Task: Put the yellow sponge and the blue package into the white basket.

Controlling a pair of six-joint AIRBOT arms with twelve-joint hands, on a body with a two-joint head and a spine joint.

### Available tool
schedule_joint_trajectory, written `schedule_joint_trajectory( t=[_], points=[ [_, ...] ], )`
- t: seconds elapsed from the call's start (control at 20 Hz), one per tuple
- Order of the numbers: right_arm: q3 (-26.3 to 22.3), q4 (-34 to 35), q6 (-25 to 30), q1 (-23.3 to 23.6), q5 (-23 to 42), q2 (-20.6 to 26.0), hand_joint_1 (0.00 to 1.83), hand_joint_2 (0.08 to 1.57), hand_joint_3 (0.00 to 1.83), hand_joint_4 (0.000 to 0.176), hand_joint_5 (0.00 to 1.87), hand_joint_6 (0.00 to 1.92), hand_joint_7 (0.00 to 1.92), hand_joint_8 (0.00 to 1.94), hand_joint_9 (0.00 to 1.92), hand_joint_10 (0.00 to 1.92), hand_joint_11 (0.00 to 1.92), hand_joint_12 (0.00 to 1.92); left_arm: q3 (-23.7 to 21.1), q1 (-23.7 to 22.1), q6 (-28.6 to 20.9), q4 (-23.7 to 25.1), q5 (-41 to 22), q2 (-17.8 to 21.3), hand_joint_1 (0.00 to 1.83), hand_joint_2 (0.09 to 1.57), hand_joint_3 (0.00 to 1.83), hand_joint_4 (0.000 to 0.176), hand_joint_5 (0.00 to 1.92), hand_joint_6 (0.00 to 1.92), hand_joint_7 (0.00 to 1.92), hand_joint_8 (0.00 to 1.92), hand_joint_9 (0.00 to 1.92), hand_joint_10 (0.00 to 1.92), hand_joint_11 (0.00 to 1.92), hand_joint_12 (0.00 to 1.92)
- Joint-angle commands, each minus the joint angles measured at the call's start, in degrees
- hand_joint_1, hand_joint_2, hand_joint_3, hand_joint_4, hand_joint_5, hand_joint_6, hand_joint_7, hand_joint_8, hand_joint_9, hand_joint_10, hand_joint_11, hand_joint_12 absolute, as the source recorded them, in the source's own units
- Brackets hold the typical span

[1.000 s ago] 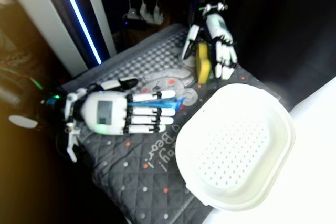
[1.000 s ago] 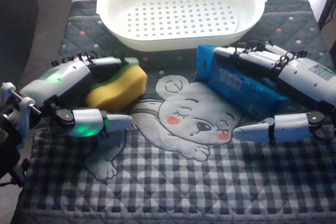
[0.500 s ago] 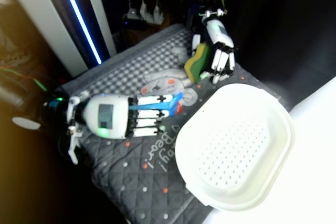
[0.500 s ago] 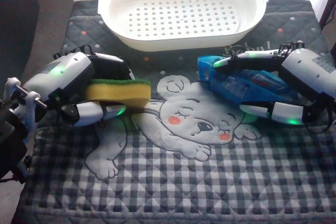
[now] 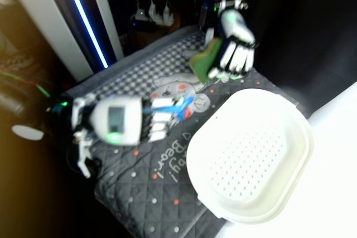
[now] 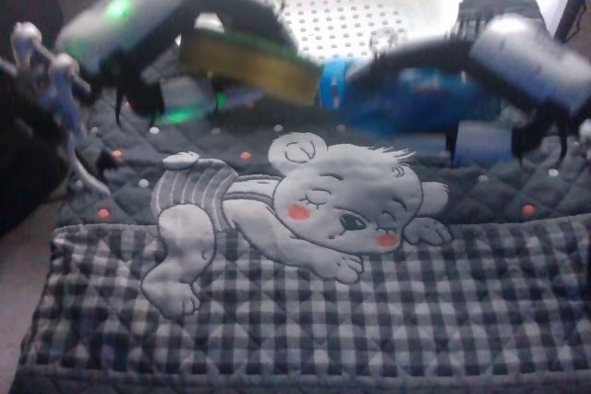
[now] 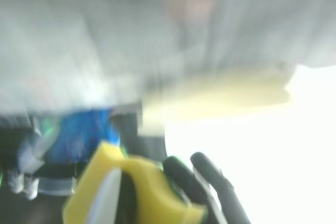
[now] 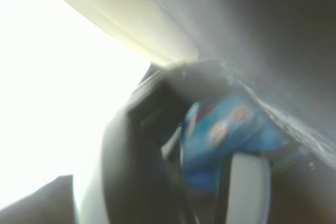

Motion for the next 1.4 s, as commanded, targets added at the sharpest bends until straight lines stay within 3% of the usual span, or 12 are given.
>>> schedule_joint_trajectory(
  t=[0.0,0.1,0.35,0.45,0.6,0.85,0.9,0.95,1.0,1.05,1.15,1.35],
  points=[
    [1.49,2.93,0.26,1.67,7.12,0.94,1.40,1.01,0.00,0.000,1.34,0.09,1.30,0.38,1.16,0.98,0.99,1.00,1.59,-1.85,-0.11,-1.91,-4.53,0.02,1.39,1.07,0.00,0.000,1.05,0.82,1.07,0.78,0.97,1.09,0.80,1.07],
    [3.85,2.94,0.14,5.22,5.87,0.22,1.26,1.03,0.01,0.025,1.16,0.64,1.24,0.56,1.31,0.24,1.13,0.84,3.96,-5.66,-0.09,-1.19,-1.84,-1.05,1.38,1.06,0.00,0.000,1.10,0.70,1.11,0.66,1.03,1.11,0.74,1.25],
    [10.66,3.05,-3.81,12.40,-2.63,-3.36,1.23,1.11,0.00,0.000,0.91,1.05,1.08,0.87,1.40,0.01,1.22,0.54,14.94,-17.04,-0.20,1.92,11.79,-8.01,1.25,1.06,0.00,0.022,1.17,0.69,1.08,0.80,1.02,0.52,0.58,1.29],
    [15.81,2.47,-4.05,14.98,-7.56,-7.27,1.23,1.11,0.00,0.000,0.92,1.04,1.09,0.86,1.41,0.00,1.30,0.40,19.99,-20.40,-0.60,2.49,17.44,-11.42,1.21,1.04,0.00,0.000,1.18,0.61,1.15,0.98,1.13,1.49,1.00,1.84],
    [22.28,1.50,-4.31,18.11,-14.28,-12.02,1.24,1.11,0.00,0.000,0.92,0.98,1.08,0.92,1.40,0.00,1.28,0.45,26.54,-22.98,-0.87,2.51,24.40,-16.42,1.28,1.07,0.00,0.000,1.19,0.36,1.06,1.10,0.89,1.46,0.89,1.91],
    [29.65,-2.95,-4.36,19.83,-23.20,-17.81,1.25,1.10,0.00,0.000,0.92,0.97,1.13,0.86,1.40,0.00,1.23,0.44,35.41,-23.29,-2.88,4.04,32.31,-22.84,1.25,1.07,0.00,0.000,1.07,0.68,1.09,0.95,1.03,0.77,0.79,1.37],
    [29.55,-3.46,-4.36,19.83,-23.44,-17.83,1.25,1.10,0.00,0.000,0.93,0.95,1.13,0.86,1.40,0.00,1.22,0.44,35.51,-22.91,-3.16,4.02,32.37,-22.85,1.35,1.09,0.00,0.000,1.02,0.76,1.04,0.87,0.98,1.14,0.71,1.14],
    [29.21,-3.78,-4.36,19.82,-23.45,-17.82,1.37,1.05,0.01,0.000,0.97,0.81,1.16,0.65,1.25,0.71,1.19,0.43,35.46,-22.14,-4.04,4.02,31.80,-22.64,1.23,1.14,0.00,0.000,0.94,0.96,0.94,1.10,0.89,0.58,0.64,0.94],
    [28.61,-3.79,-4.36,19.82,-23.42,-17.78,1.18,1.15,0.00,0.000,0.88,1.08,0.94,0.23,1.00,0.32,0.98,0.39,35.19,-21.36,-5.43,4.02,30.69,-22.22,1.12,1.13,0.00,0.000,0.70,0.36,0.65,0.42,0.67,0.20,0.40,0.77],
    [27.60,-3.75,-4.36,19.82,-23.38,-17.71,1.09,1.15,0.00,0.000,0.61,0.41,0.70,0.05,0.76,0.09,0.68,0.34,34.79,-20.56,-6.99,4.02,29.48,-21.66,1.03,1.11,0.00,0.042,0.59,0.11,0.52,0.13,0.50,0.05,0.24,0.70],
    [25.47,-3.70,-4.36,19.81,-22.17,-16.38,0.69,1.01,0.00,0.164,0.21,0.02,0.14,0.00,0.10,0.00,0.05,0.19,32.85,-19.40,-7.95,3.96,27.38,-19.88,0.79,0.99,0.00,0.139,0.22,0.00,0.16,0.00,0.12,0.00,0.01,0.49],
    [17.50,-2.61,-4.36,18.18,-14.04,-9.29,0.56,0.98,0.00,0.176,0.04,0.00,0.00,0.00,0.08,0.01,0.00,0.60,23.38,-15.29,-7.96,3.29,18.16,-13.15,0.72,0.95,0.00,0.174,0.08,0.00,0.00,0.00,0.00,0.00,0.00,0.30]
  ],
)
